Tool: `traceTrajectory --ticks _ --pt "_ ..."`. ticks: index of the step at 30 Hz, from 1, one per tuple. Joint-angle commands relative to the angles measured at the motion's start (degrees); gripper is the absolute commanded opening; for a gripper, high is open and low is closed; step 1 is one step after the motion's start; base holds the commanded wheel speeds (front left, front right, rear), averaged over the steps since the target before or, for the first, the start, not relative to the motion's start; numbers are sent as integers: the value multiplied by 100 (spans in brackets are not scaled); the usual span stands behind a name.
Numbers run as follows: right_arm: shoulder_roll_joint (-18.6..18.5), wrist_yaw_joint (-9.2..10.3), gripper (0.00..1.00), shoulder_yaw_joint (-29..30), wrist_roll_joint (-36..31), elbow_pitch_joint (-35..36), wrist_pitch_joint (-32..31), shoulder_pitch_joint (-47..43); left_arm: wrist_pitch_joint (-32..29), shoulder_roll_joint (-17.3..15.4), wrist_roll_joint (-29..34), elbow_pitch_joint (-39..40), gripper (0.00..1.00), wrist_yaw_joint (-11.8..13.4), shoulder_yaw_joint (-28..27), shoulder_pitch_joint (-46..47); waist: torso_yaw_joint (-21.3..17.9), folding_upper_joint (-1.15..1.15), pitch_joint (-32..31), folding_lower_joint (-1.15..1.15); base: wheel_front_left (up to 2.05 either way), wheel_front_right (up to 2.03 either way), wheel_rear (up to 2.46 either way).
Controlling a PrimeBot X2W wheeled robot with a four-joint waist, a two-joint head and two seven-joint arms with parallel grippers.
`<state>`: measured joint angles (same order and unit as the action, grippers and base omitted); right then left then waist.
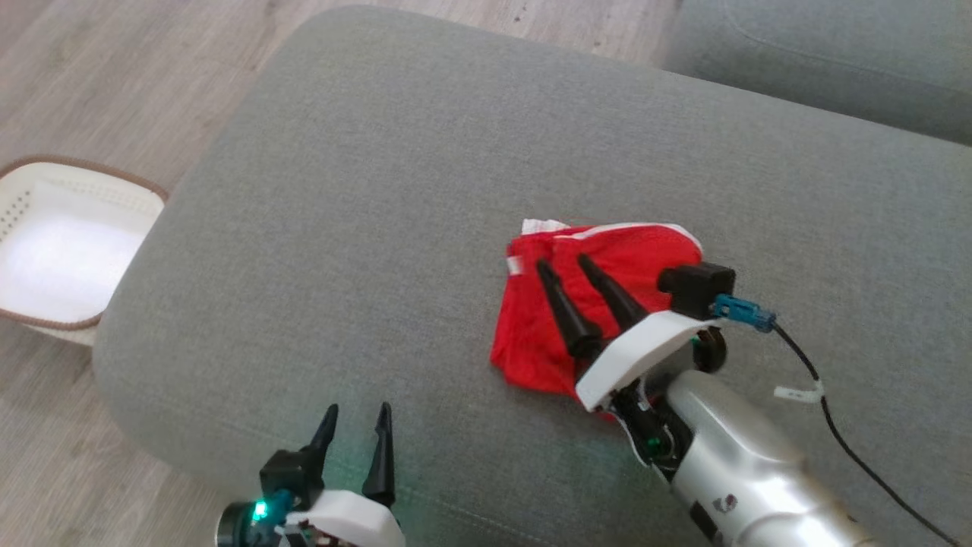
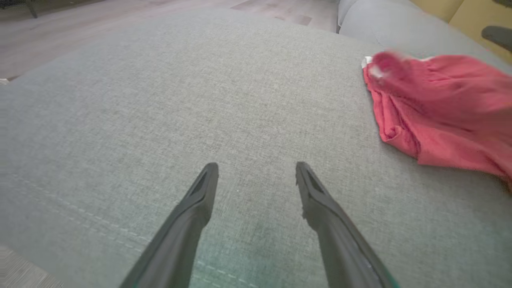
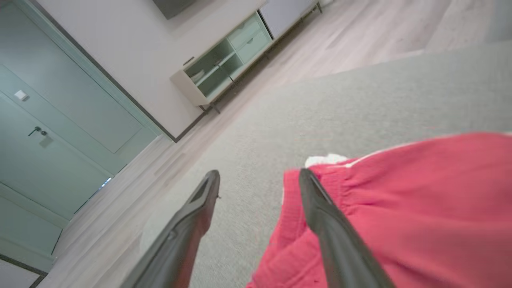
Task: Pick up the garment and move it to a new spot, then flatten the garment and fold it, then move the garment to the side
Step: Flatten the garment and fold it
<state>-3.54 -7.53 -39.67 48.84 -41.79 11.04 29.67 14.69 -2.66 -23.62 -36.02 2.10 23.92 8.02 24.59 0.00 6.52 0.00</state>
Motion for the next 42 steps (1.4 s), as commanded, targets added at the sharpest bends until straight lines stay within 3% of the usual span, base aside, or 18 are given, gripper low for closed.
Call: traceTrajectory --ticks 1,4,7,15,20,24,42 --pt "67 4 100 -166 22 216 157 203 30 -21 18 199 100 50 -233 168 -128 0 5 0 0 0 0" --pt "66 4 100 -178 -122 136 316 211 30 -21 115 326 100 89 -376 188 -421 0 -14 0 0 0 0" --pt "10 4 100 174 -598 -62 386 215 30 -21 245 499 100 121 -543 207 -760 0 -32 0 0 0 0" --pt "-43 4 100 2392 -2509 577 395 -609 30 -21 832 996 100 257 -905 208 -1464 0 -99 0 0 0 0" --pt "40 4 100 3121 -3289 903 395 -1137 30 -21 1039 1063 100 264 -1094 82 -1733 0 -184 0 0 0 0" --pt "61 4 100 3357 -3627 1035 395 -1452 30 -21 1148 1075 100 274 -1246 -81 -1894 0 -294 0 0 0 0" --pt "66 4 100 3190 -3503 1025 396 -2046 30 -21 1319 1147 100 250 -1373 -621 -2024 0 -565 0 0 0 0"
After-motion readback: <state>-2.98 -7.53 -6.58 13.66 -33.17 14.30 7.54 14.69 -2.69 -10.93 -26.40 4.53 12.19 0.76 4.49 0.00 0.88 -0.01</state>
